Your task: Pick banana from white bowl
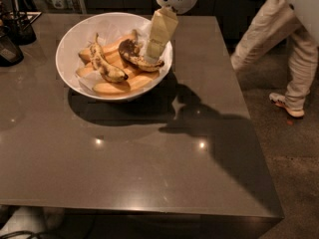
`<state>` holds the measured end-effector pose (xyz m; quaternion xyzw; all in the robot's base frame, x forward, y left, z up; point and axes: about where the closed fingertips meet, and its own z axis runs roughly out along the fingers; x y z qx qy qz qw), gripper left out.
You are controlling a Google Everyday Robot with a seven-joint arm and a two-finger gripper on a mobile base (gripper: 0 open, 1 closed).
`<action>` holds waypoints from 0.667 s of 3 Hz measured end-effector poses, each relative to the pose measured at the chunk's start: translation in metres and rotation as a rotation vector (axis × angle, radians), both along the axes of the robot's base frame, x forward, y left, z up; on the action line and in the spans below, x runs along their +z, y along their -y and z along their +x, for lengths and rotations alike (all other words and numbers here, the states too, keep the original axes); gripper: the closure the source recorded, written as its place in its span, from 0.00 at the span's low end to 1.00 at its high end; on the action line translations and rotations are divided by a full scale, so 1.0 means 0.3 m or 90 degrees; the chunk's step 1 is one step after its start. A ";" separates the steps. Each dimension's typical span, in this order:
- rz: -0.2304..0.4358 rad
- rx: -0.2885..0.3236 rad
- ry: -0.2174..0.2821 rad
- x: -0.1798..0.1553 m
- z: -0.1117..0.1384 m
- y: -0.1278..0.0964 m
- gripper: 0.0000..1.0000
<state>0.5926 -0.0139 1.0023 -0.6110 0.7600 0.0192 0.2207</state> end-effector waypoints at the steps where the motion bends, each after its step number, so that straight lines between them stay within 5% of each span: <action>1: -0.014 0.004 0.000 -0.014 0.003 -0.027 0.24; 2: -0.029 0.008 -0.002 -0.026 0.005 -0.048 0.40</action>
Offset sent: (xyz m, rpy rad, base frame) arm -0.0008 0.0174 -0.0127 -0.0828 0.0205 0.0178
